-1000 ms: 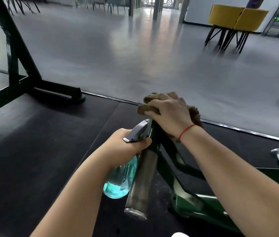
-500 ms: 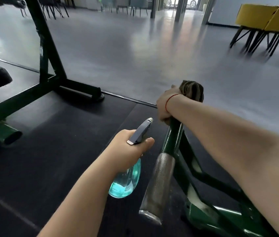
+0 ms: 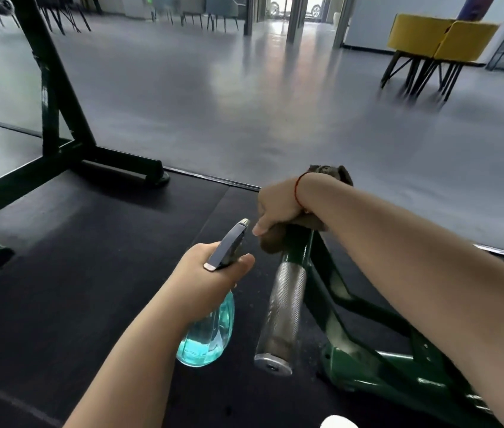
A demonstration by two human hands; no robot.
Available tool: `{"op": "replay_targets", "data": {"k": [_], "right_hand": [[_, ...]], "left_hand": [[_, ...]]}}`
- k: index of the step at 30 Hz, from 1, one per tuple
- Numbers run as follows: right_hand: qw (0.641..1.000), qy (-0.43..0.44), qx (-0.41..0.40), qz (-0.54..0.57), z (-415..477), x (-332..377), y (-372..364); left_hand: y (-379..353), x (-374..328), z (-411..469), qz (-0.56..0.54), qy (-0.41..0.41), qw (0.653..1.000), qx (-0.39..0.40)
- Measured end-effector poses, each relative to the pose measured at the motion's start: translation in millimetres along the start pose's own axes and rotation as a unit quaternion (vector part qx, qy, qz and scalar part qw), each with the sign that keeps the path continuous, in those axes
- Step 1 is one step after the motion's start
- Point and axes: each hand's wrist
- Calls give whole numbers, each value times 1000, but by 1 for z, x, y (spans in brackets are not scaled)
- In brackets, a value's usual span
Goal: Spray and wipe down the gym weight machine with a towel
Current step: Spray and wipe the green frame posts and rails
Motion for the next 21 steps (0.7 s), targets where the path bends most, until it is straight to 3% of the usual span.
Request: {"op": "replay_targets", "data": {"k": [5, 11, 13, 17, 21], "right_hand": [[991, 7, -135, 6, -52, 31, -33], [980, -25, -187, 55, -104, 80, -57], [966, -34, -237, 100, -117, 92, -77], [901, -40, -406, 145, -117, 89, -111], [903, -151, -364, 168, -81, 53, -82]], "left_hand": [[13, -2, -12, -20, -9, 1000, -9], [21, -3, -18, -35, 24, 999, -19], [22, -2, -20, -32, 24, 999, -20], [23, -1, -20, -47, 19, 998, -23], [19, -6, -23, -46, 8, 999, -27]]}}
Point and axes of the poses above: each hand's wrist, its own z-axis towards the middle knuckle, its own y-axis out of the back of the hand, x = y × z, and after that the axes turned 2 degrees about -y, right-handed
